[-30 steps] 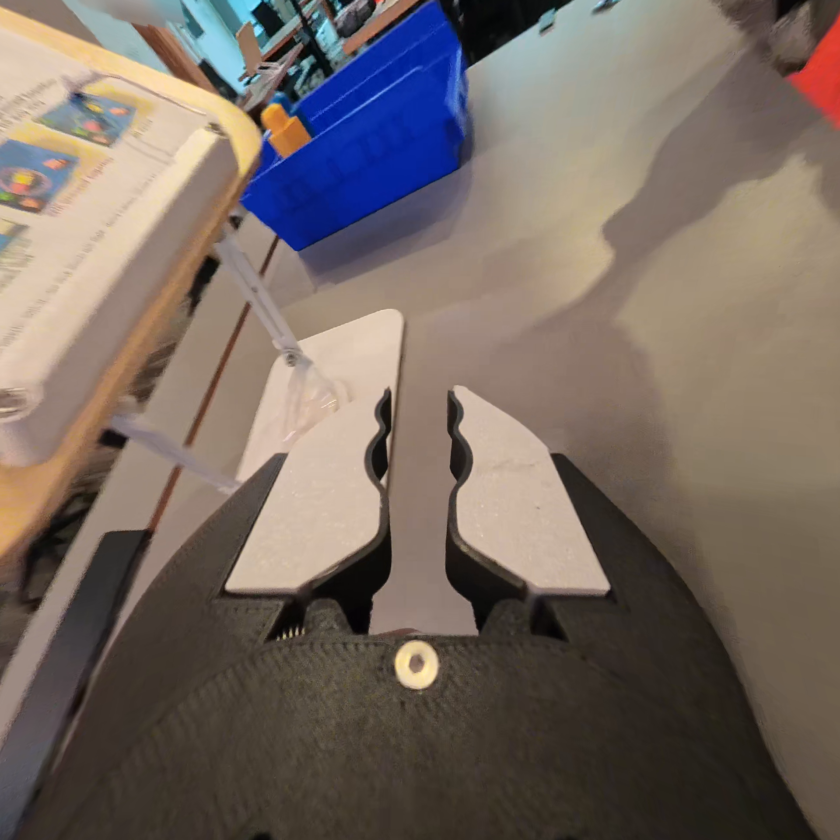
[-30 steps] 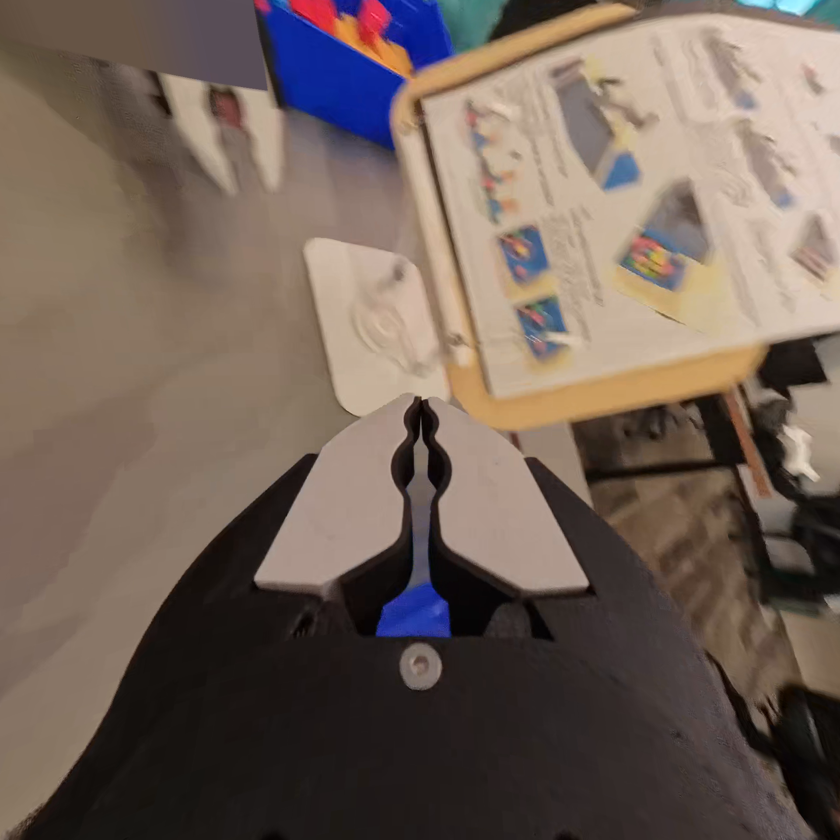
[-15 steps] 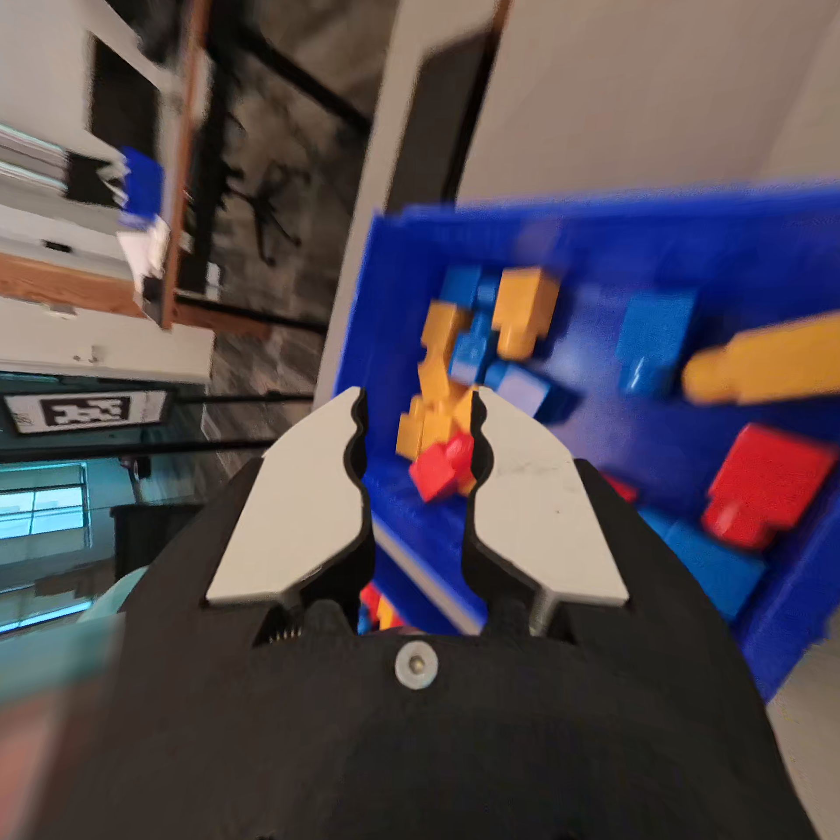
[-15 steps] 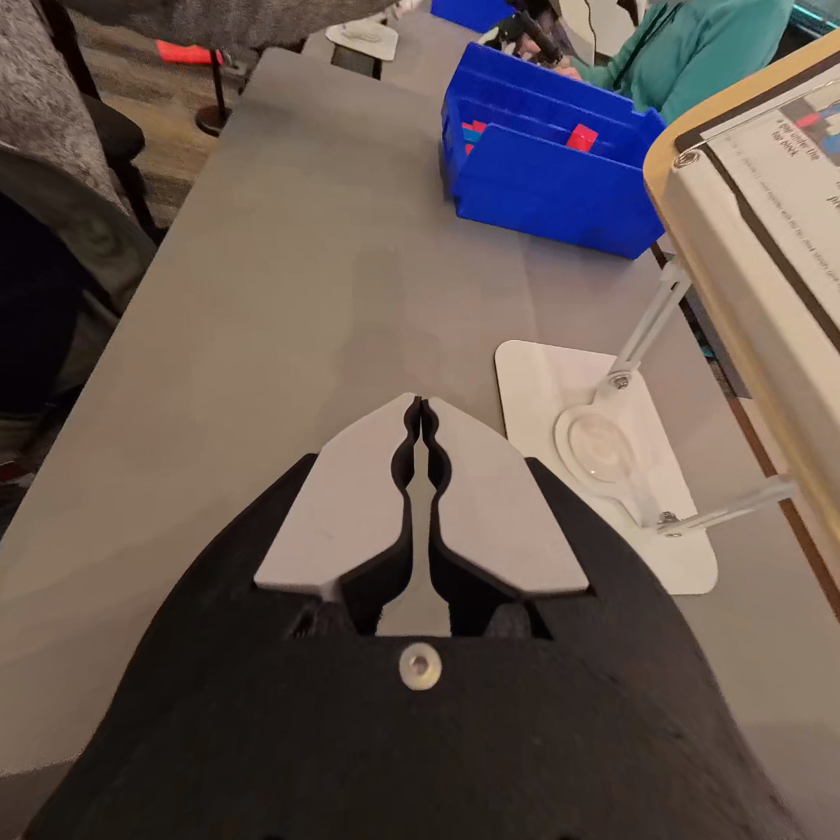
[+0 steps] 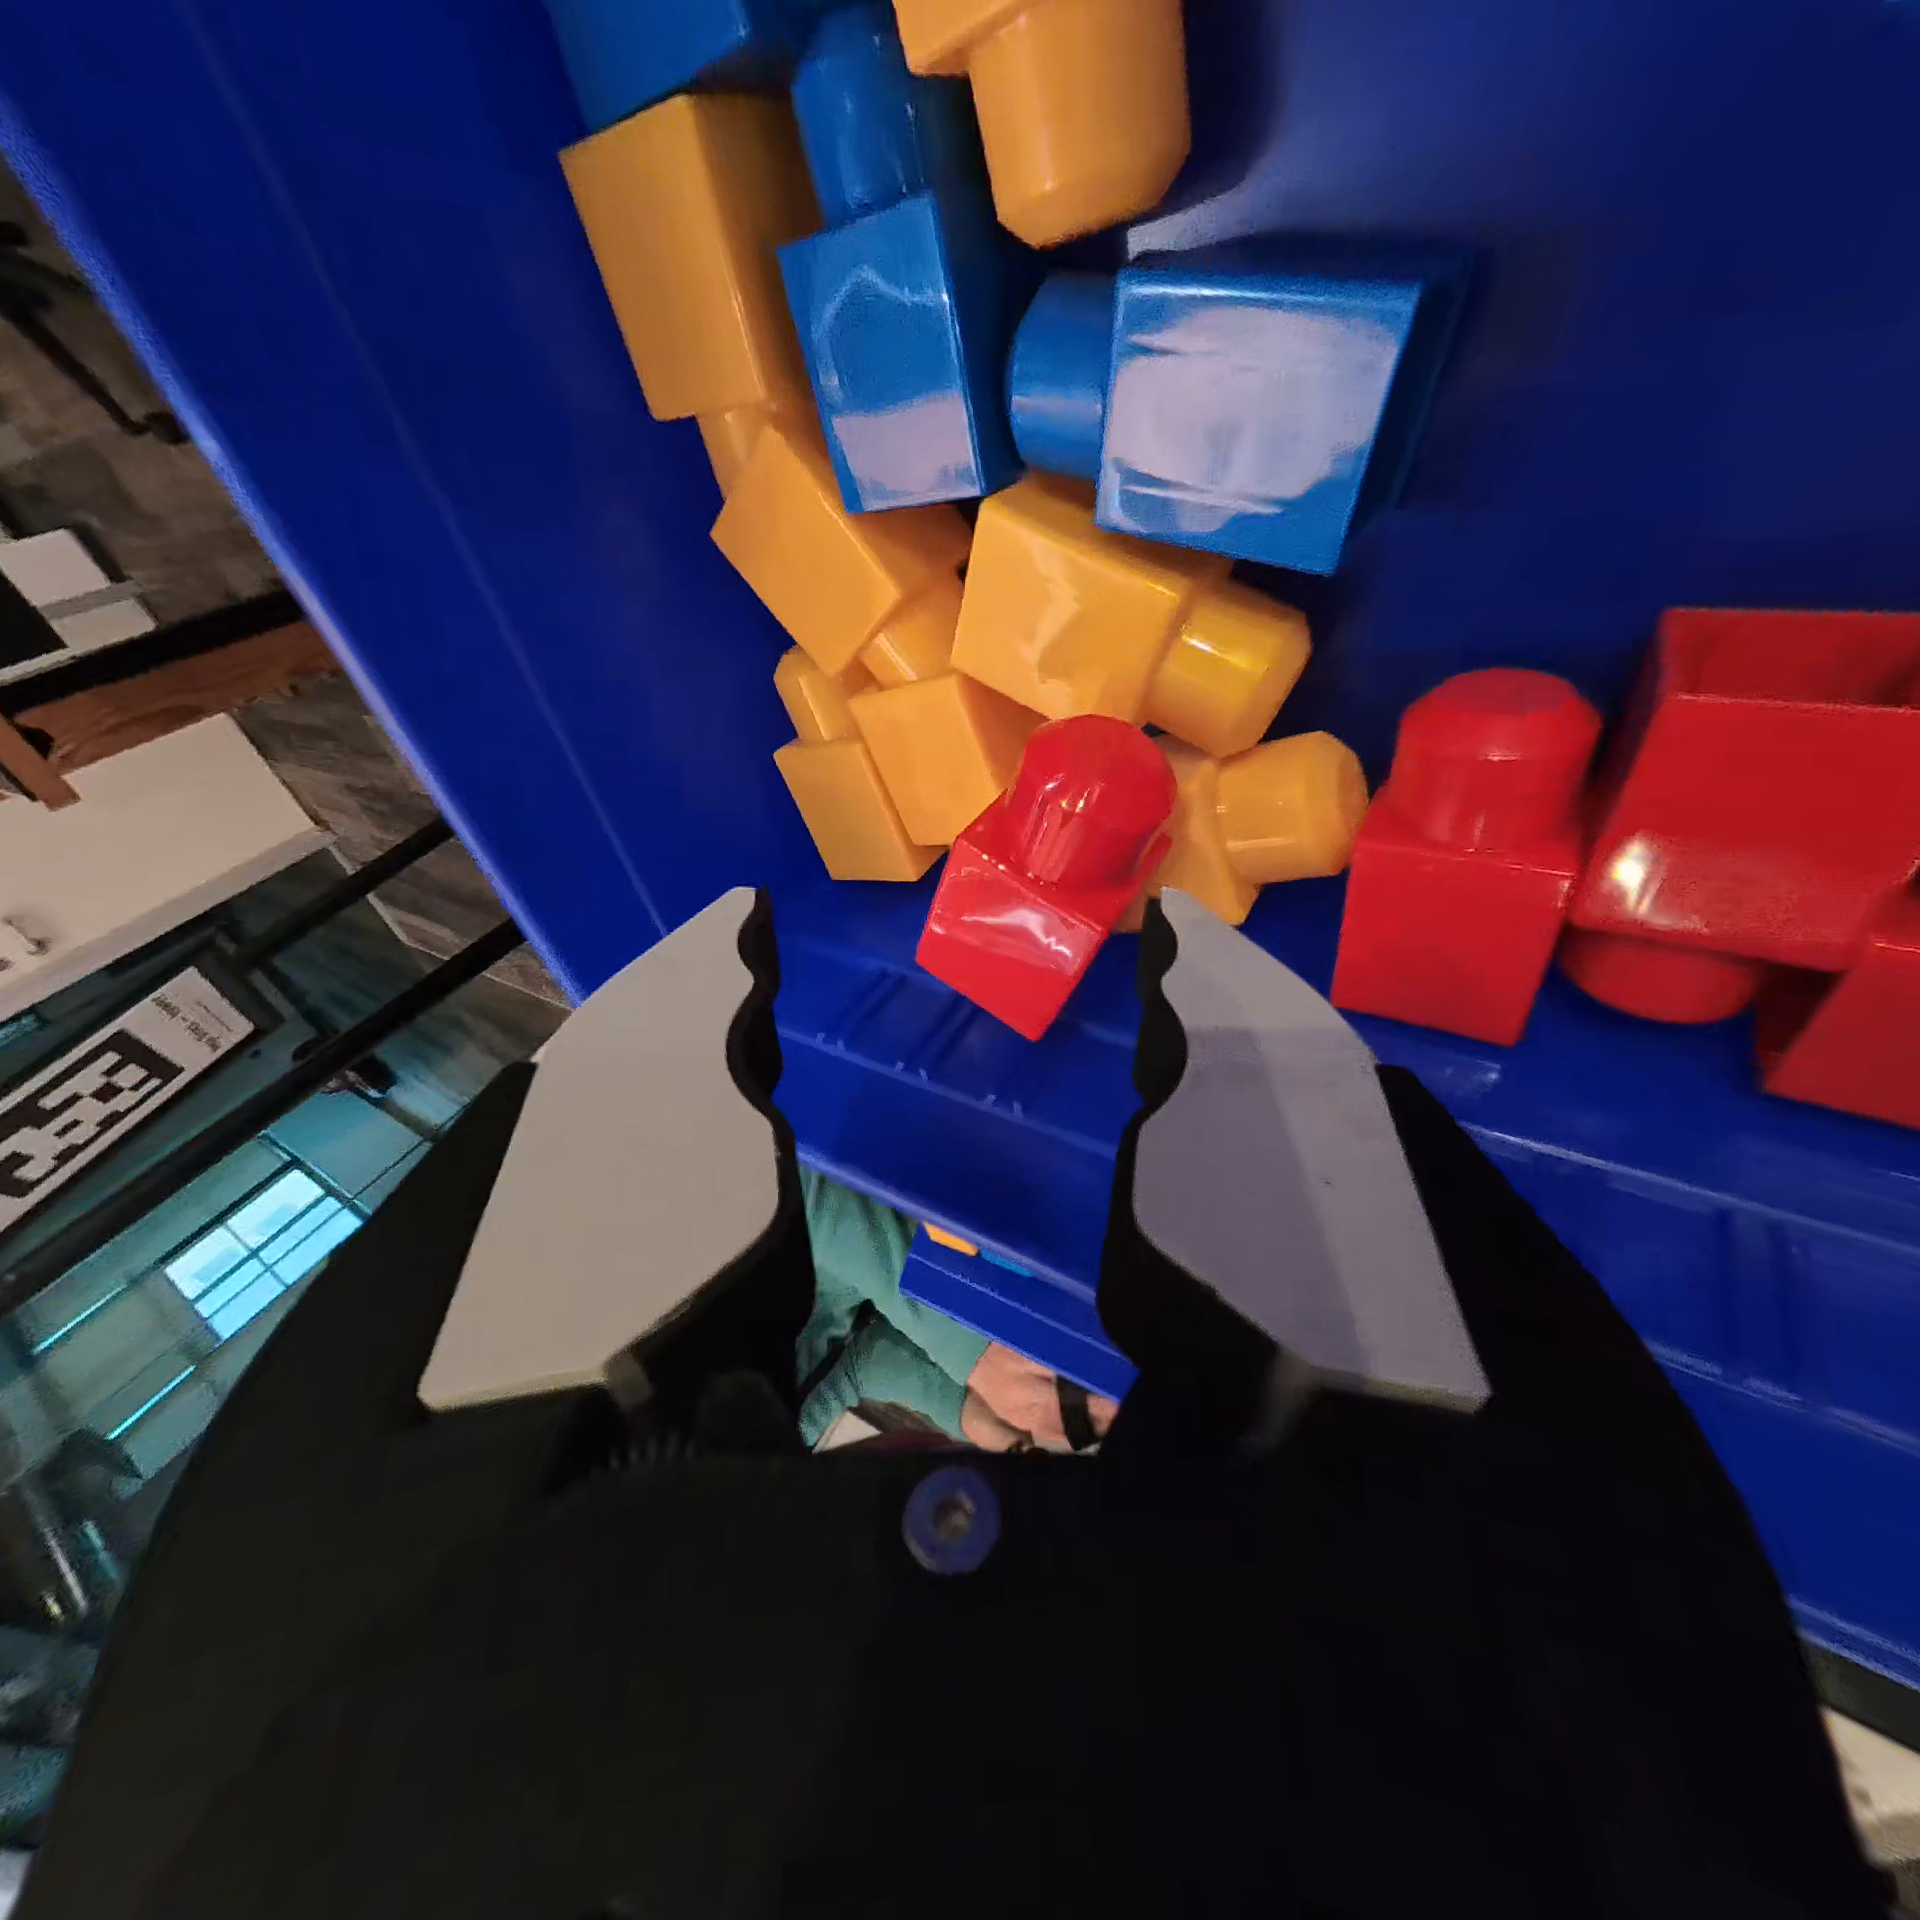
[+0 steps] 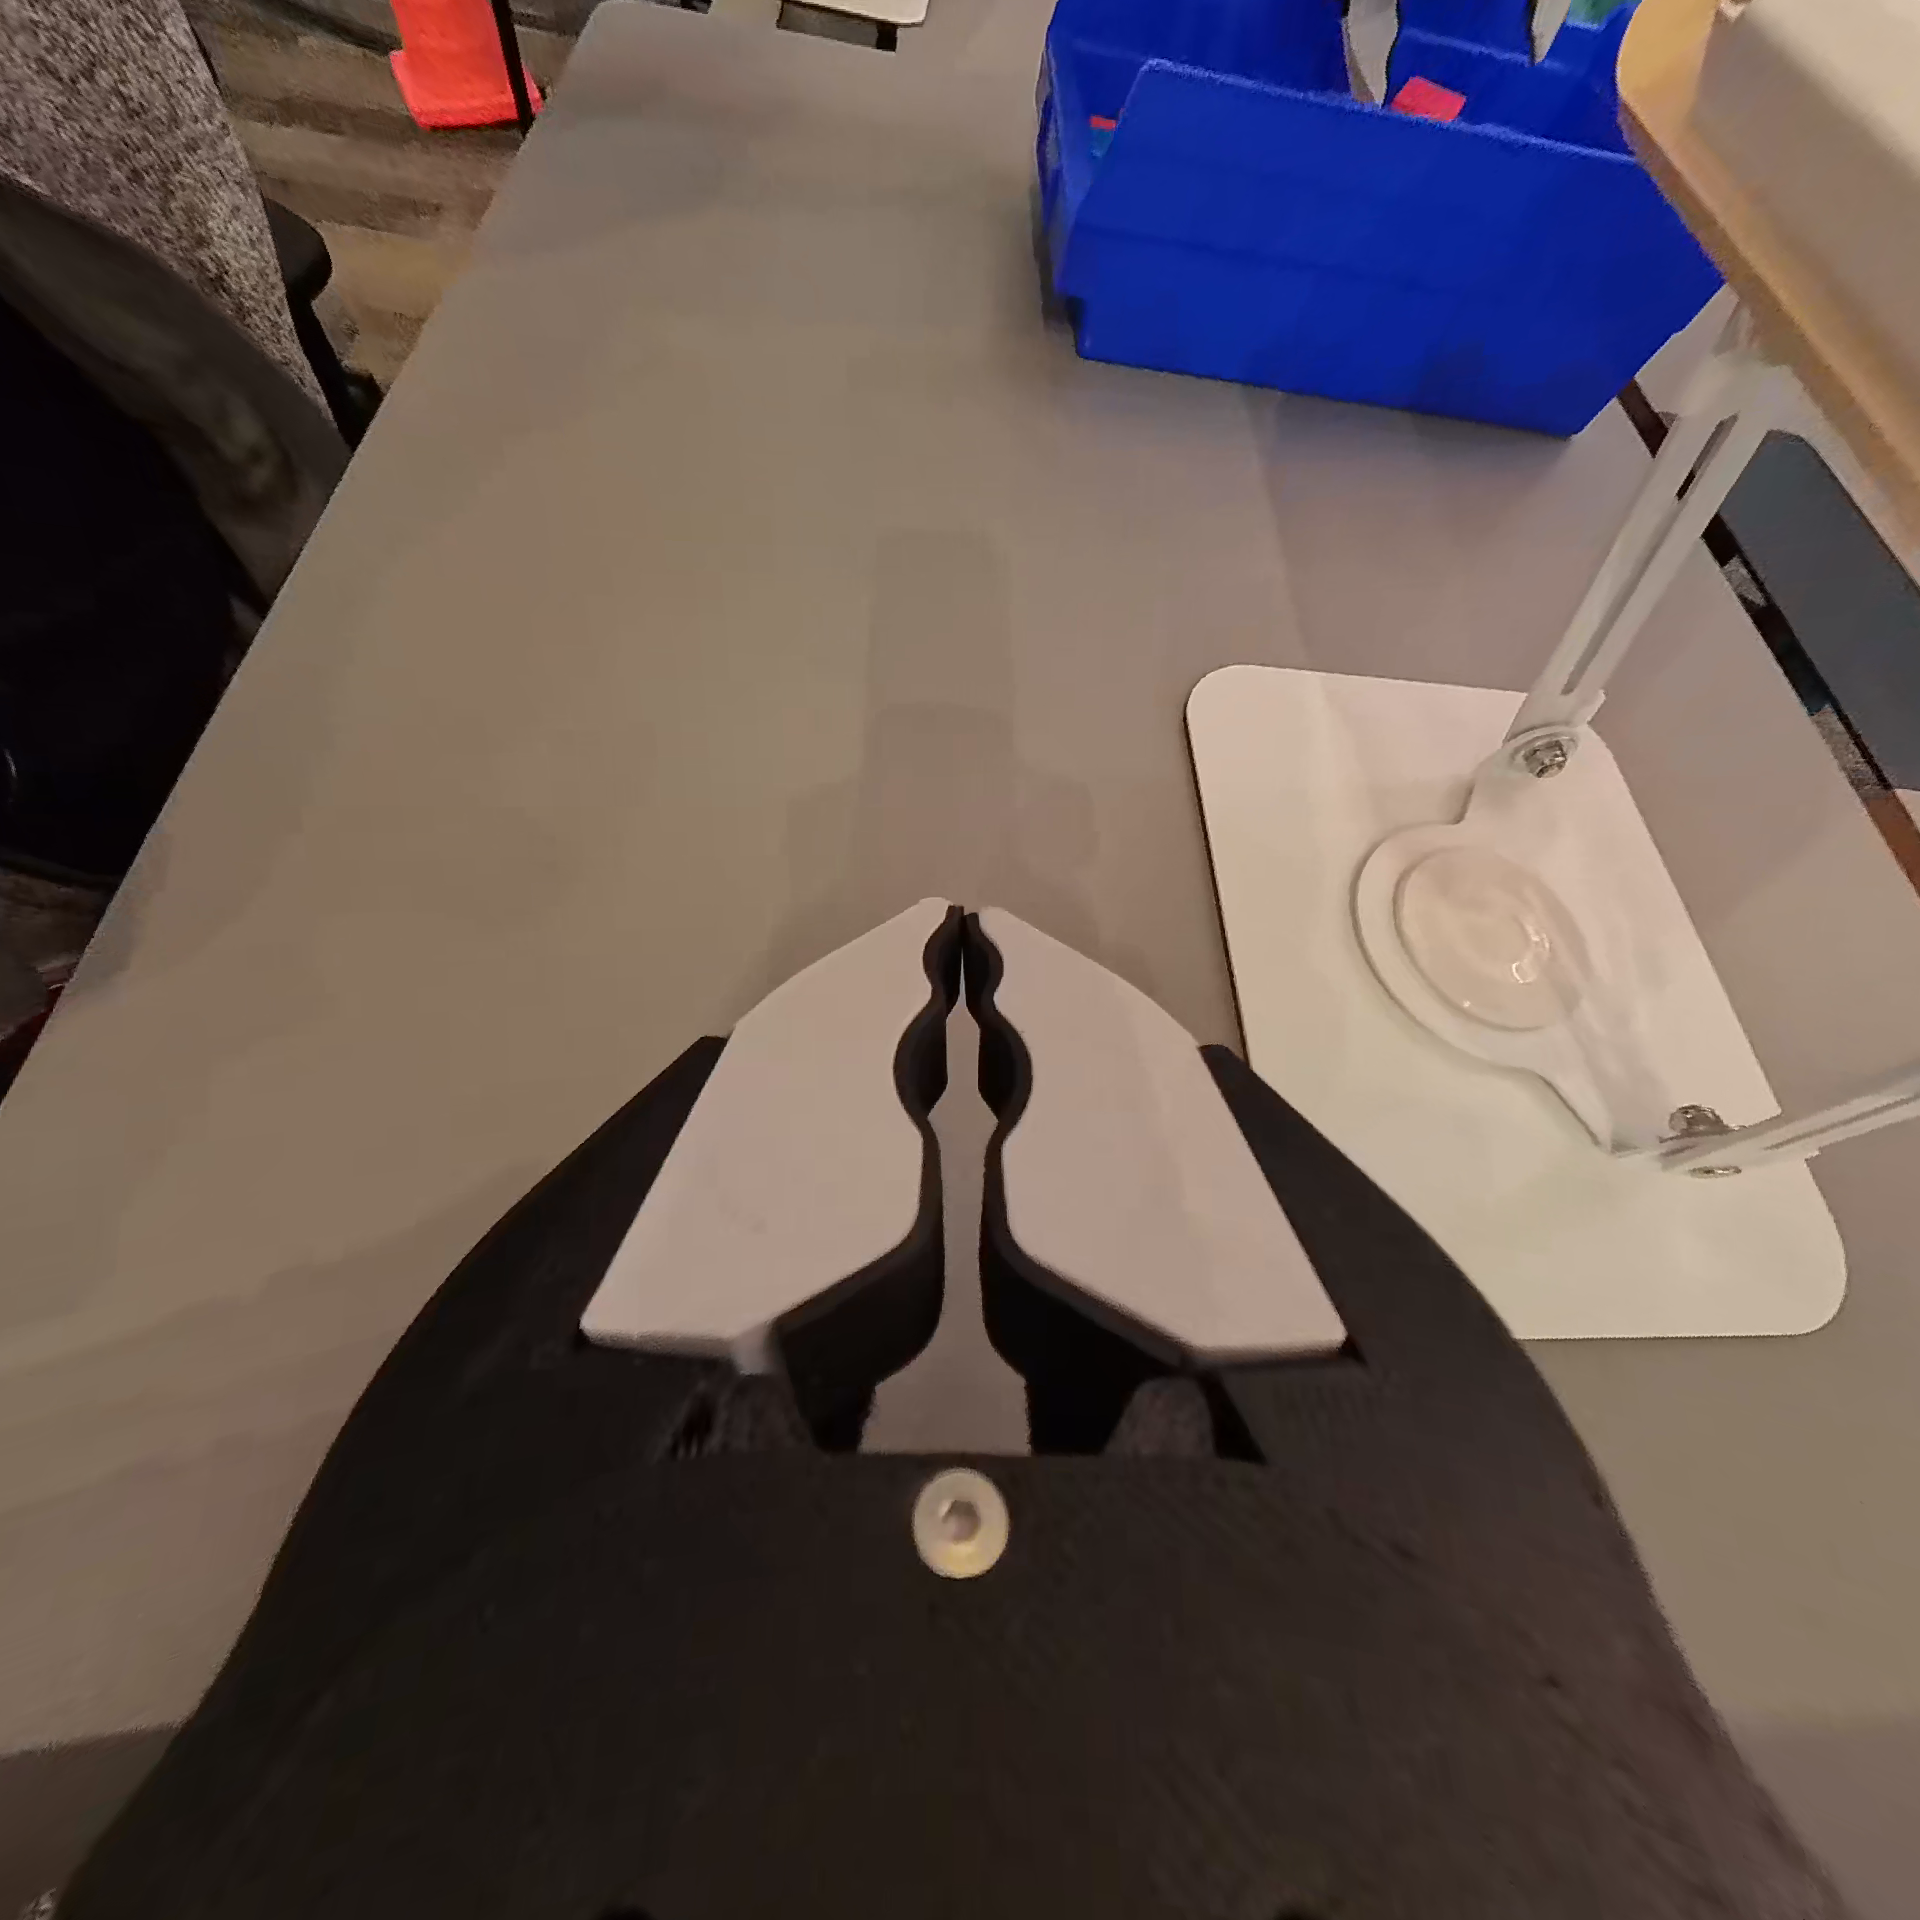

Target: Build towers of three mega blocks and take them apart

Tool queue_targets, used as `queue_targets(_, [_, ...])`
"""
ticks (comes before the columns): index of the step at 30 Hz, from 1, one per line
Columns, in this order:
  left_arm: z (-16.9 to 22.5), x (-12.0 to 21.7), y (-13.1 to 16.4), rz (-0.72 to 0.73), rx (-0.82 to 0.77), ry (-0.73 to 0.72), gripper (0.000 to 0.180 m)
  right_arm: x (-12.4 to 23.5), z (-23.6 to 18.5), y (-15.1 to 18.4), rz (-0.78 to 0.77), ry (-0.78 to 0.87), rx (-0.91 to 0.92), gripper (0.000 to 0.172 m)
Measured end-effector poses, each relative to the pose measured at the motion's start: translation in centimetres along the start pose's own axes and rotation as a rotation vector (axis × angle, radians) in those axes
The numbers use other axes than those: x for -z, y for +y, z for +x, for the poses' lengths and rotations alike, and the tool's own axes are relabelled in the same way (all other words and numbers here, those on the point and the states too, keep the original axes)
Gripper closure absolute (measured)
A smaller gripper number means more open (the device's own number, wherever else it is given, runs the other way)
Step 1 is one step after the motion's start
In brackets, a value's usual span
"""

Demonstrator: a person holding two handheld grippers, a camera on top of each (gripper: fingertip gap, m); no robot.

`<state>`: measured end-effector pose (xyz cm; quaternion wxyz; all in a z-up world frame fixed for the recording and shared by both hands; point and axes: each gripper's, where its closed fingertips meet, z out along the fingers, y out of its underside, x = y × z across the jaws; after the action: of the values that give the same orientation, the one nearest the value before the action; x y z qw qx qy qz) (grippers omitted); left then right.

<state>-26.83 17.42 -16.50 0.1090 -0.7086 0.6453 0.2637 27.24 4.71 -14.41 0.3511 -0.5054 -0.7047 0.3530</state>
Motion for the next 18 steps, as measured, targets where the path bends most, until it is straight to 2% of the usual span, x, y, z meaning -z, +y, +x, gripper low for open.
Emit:
queue_targets(3, [0.4,-1.0,-0.2,-0.039,-0.057,0.047,0.114,-0.3,0.1,0.5,-0.011,-0.005,-0.01,0.172])
queue_targets(4, [0.7,-1.3,-0.3,-0.049,-0.071,0.071,0.118,-0.3,0.1,0.6,-0.011,-0.008,-0.012,0.172])
queue_targets(5, [1.2,-1.7,-0.3,-0.061,-0.085,0.106,0.135,-0.4,0.1,0.7,-0.015,-0.012,-0.014,0.172])
queue_targets(10, [0.8,-1.5,-0.5,-0.095,-0.064,0.108,0.141,-0.6,0.1,1.0,-0.03,-0.012,-0.011,0.172])
queue_targets(14, [0.0,0.8,-1.0,-0.049,0.045,0.059,0.142,-0.4,0.2,1.0,-0.028,-0.005,-0.007,0.172])
queue_targets(16, [-0.2,3.0,-1.5,-0.023,0.102,0.02,0.142,-0.3,0.1,1.0,-0.025,-0.004,-0.003,0.172])
queue_targets(18, [0.3,6.1,-3.2,0.04,0.144,0.001,0.142,-0.2,0.1,0.8,-0.021,-0.002,0.001,0.172])
